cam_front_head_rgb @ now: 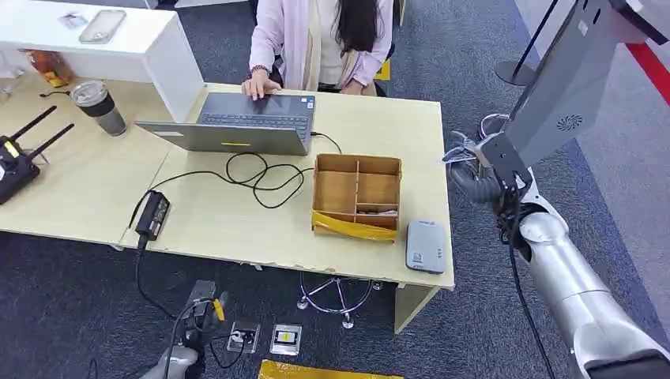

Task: Pass the card to the sensor for recognition and then transmit it.

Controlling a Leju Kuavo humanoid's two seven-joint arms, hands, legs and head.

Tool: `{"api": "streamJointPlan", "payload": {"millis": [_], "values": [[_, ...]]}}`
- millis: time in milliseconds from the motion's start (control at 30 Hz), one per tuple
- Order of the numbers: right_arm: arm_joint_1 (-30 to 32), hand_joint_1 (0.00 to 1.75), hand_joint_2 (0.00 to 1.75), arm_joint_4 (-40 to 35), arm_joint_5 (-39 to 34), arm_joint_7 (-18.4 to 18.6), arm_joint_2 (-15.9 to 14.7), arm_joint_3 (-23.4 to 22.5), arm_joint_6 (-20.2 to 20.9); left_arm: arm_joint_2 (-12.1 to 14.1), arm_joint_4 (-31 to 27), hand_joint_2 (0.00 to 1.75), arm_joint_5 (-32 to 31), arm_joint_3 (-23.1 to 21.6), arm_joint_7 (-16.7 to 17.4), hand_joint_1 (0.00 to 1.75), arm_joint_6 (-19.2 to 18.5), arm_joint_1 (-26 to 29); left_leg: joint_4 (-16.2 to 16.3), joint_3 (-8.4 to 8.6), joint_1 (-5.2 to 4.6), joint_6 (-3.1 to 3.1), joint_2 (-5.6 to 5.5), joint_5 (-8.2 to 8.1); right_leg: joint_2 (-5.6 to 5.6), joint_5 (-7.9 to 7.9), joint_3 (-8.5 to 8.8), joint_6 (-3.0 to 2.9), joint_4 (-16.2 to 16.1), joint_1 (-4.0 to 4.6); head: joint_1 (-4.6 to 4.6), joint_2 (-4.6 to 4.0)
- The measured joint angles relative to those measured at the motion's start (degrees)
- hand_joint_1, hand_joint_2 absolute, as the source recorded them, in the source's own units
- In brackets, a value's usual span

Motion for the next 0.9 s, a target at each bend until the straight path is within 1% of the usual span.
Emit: {"api": "streamJointPlan", "payload": {"millis": [267, 533, 900], "values": [[1.6, 1.75, 1.75, 2.4, 1.5, -1.4, 0.0, 0.2, 0.9, 0.4, 0.0, 0.0, 1.2, 0.0, 0.0, 0.0, 0.4, 0.2, 0.0, -0.01, 0.0, 0.0, 0.0, 0.0, 0.0, 0.0, -0.01, 0.0, 0.0, 0.0, 0.0, 0.0], [3.5, 1.75, 1.75, 5.2, 4.4, -2.3, 0.1, 0.9, -0.7, 0.7, 0.0, 0.0, 2.1, 0.1, 0.0, 0.0, 1.0, 0.4, 0.0, -0.01, 0.01, 0.0, 0.0, 0.0, 0.0, 0.0, -0.01, 0.0, 0.0, 0.01, 0.0, 0.0], [4.1, 1.75, 1.75, 9.6, 5.3, -3.1, 0.0, 1.6, -0.5, 1.0, 0.0, 0.0, 3.0, 0.1, 0.0, 0.0, 1.4, 1.0, 0.0, -0.01, 0.01, 0.0, 0.0, 0.0, 0.01, 0.0, -0.02, 0.0, 0.0, 0.01, 0.0, 0.0]]}}
